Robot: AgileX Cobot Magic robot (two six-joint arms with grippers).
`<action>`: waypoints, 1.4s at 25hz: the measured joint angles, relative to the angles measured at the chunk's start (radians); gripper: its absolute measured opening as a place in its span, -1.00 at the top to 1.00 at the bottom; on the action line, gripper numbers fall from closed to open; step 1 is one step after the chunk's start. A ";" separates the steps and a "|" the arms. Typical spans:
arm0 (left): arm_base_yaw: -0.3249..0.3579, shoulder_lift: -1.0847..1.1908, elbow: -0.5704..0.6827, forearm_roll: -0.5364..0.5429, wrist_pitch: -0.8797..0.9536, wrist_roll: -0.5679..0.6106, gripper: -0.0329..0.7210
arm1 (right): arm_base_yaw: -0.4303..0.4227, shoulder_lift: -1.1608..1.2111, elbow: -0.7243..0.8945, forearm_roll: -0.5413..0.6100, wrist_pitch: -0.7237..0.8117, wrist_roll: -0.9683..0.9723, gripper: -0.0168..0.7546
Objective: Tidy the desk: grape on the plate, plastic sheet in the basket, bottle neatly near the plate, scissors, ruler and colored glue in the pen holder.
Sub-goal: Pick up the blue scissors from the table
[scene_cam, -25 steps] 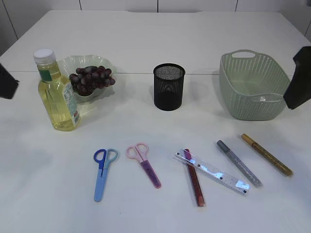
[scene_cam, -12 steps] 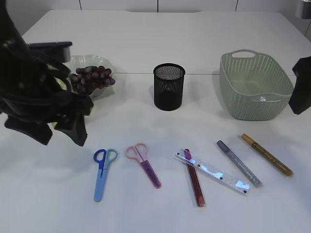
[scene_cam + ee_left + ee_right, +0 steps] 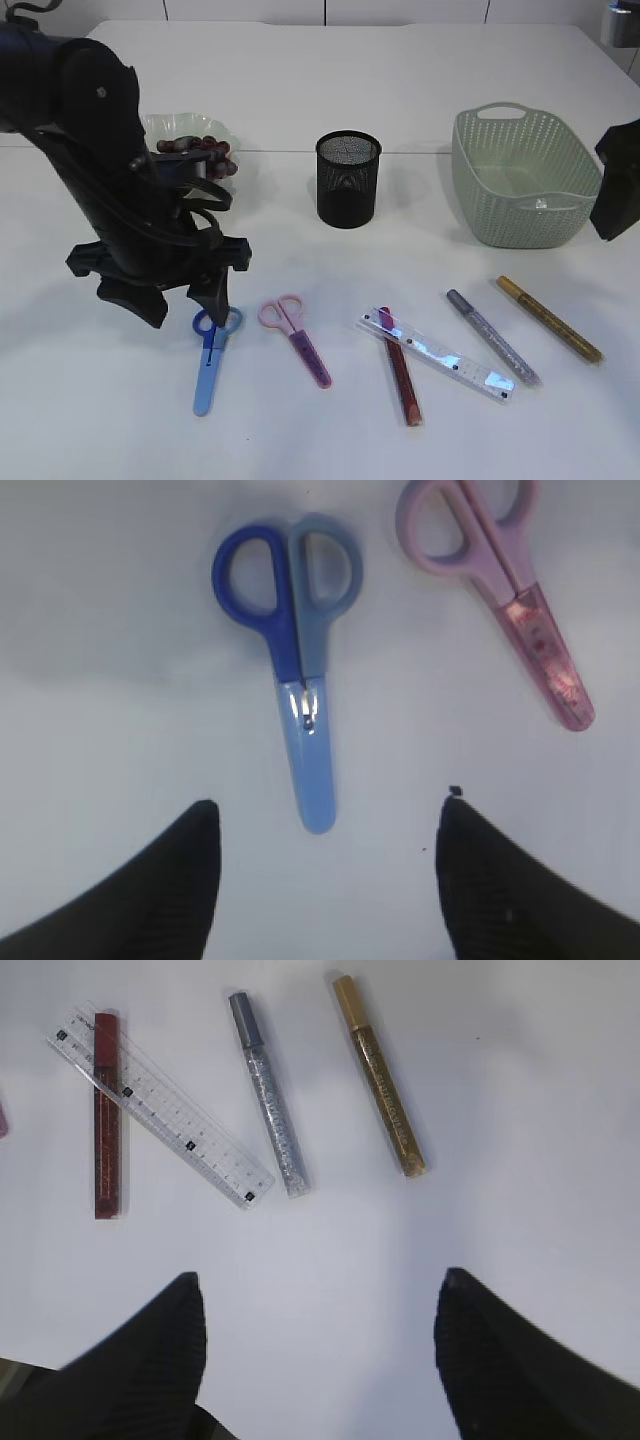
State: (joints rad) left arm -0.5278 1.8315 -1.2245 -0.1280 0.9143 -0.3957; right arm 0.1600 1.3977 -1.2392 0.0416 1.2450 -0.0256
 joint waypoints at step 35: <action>0.000 0.169 -0.079 -0.018 0.016 -0.034 -0.28 | 0.000 0.000 0.000 0.012 0.000 0.000 -0.49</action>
State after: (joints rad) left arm -0.5278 2.0008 -1.3036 -0.1463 0.9305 -0.4292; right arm 0.1600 1.3977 -1.2392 0.0540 1.2446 -0.0256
